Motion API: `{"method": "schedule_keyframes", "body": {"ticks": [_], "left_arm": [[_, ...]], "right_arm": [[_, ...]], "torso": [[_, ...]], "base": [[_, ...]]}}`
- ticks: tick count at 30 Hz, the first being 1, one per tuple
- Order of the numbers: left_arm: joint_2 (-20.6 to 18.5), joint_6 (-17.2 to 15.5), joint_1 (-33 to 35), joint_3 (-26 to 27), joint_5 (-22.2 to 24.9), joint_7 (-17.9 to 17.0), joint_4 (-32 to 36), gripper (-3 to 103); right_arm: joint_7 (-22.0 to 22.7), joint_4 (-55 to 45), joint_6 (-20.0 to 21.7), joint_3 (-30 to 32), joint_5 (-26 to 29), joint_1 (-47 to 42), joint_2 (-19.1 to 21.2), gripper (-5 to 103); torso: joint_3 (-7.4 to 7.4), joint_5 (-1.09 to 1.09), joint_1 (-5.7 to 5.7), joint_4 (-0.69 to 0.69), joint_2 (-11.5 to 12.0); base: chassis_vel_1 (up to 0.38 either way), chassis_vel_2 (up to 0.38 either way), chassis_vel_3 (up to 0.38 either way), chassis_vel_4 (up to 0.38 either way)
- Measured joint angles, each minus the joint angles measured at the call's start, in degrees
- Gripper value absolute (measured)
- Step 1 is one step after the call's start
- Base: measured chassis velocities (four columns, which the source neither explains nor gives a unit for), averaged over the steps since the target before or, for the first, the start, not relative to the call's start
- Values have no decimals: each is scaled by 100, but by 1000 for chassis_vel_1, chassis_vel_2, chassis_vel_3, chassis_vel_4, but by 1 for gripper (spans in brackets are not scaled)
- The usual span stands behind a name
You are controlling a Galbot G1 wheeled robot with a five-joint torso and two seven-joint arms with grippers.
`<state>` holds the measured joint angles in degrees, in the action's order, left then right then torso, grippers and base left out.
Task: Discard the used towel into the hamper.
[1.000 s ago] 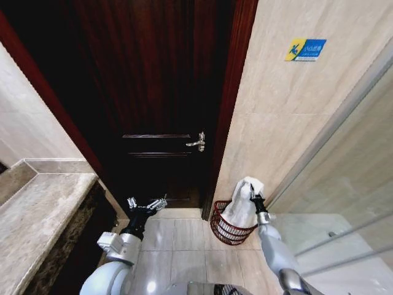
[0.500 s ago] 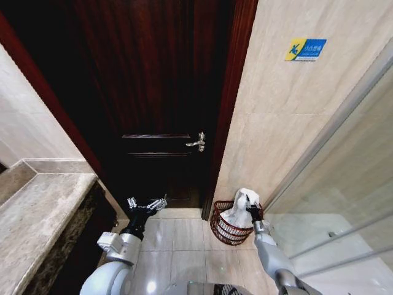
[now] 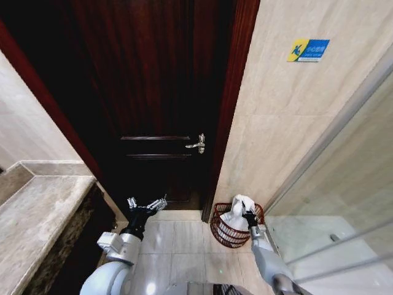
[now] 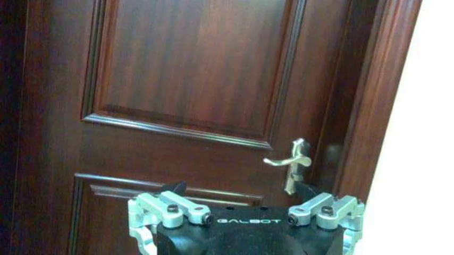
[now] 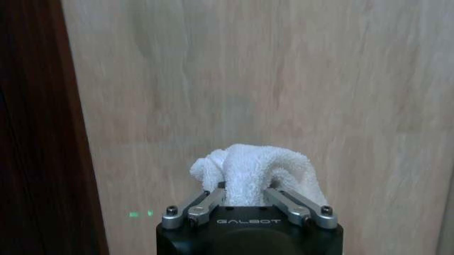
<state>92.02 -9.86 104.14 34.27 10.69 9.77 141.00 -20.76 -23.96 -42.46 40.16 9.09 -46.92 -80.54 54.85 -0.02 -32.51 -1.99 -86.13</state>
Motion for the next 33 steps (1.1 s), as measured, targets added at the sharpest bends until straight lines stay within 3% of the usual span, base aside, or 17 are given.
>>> {"method": "schedule_keyframes", "body": {"ticks": [14, 22, 25, 28, 30, 33], "left_arm": [[0, 0, 2, 0, 0, 0, 0, 100], [0, 0, 1, 0, 0, 0, 0, 100], [0, 0, 1, 0, 0, 0, 0, 100], [0, 0, 1, 0, 0, 0, 0, 100], [0, 0, 1, 0, 0, 0, 0, 100], [0, 0, 1, 0, 0, 0, 0, 100]], "right_arm": [[234, 294, 817, 10, -499, -118, 103, 13], [489, 244, 1752, -1, -902, 48, 151, 13], [565, 243, 1925, -13, -940, 86, 151, 9], [748, 257, 2172, -18, -966, 188, 149, 22], [859, 271, 2262, -18, -974, 237, 149, 22], [1180, 278, 2436, -15, -977, 409, 157, 38]], "torso": [[-2, 2, 9, 0, -1], [-1, 2, 5, -1, -1], [-1, 2, 5, -1, -1], [-1, 2, 6, -1, -1], [-2, 2, 6, -1, -1], [-1, 1, 6, -1, -1]], "base": [[-13, 24, 18, -17], [0, 0, 0, 0], [0, 0, 0, 0], [0, 0, 0, 0], [0, 0, 0, 0], [0, 0, 0, 0]]}}
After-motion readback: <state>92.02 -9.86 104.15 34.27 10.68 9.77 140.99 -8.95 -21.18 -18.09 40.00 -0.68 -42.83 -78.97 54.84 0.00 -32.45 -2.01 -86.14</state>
